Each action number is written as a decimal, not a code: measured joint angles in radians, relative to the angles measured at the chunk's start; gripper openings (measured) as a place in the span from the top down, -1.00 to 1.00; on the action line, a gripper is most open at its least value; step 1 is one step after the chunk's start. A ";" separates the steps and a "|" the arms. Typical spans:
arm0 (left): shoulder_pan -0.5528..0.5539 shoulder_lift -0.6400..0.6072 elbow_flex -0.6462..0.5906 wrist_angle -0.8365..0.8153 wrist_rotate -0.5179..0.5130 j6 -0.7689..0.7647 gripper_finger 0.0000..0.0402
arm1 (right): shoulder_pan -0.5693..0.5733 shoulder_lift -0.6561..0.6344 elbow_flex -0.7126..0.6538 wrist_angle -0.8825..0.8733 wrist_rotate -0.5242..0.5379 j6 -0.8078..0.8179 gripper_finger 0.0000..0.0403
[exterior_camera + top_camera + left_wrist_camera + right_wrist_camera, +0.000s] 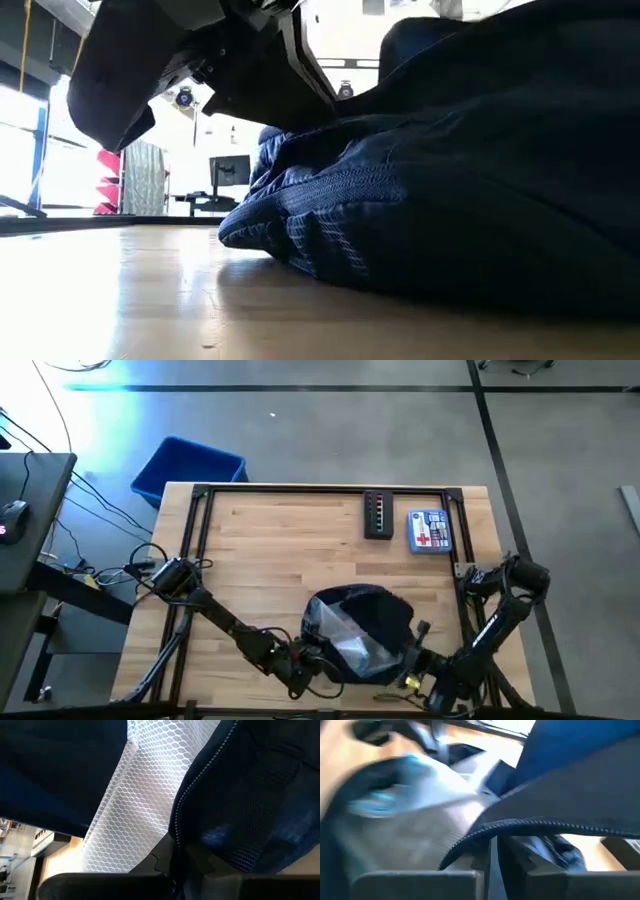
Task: Unpack backpack
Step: Put the white zip bag into the backpack
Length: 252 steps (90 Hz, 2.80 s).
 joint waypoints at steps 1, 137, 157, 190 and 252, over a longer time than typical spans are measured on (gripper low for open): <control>0.000 0.000 0.000 0.000 0.000 -0.003 1.00 | -0.001 0.000 0.000 0.025 0.000 -0.030 0.91; 0.096 0.086 0.002 0.346 0.543 -0.030 1.00 | -0.226 -0.005 0.106 0.377 -0.442 -0.673 0.91; 0.099 0.082 0.001 0.304 0.382 -0.031 1.00 | -0.216 -0.005 0.141 0.437 -0.522 -0.748 0.91; 0.064 -0.005 0.000 0.247 0.363 -0.008 0.89 | -0.280 0.067 0.141 0.459 -0.602 -0.758 0.91; -0.060 -0.222 0.001 0.211 0.242 -0.007 0.76 | -0.333 0.081 0.141 0.467 -0.652 -0.766 0.91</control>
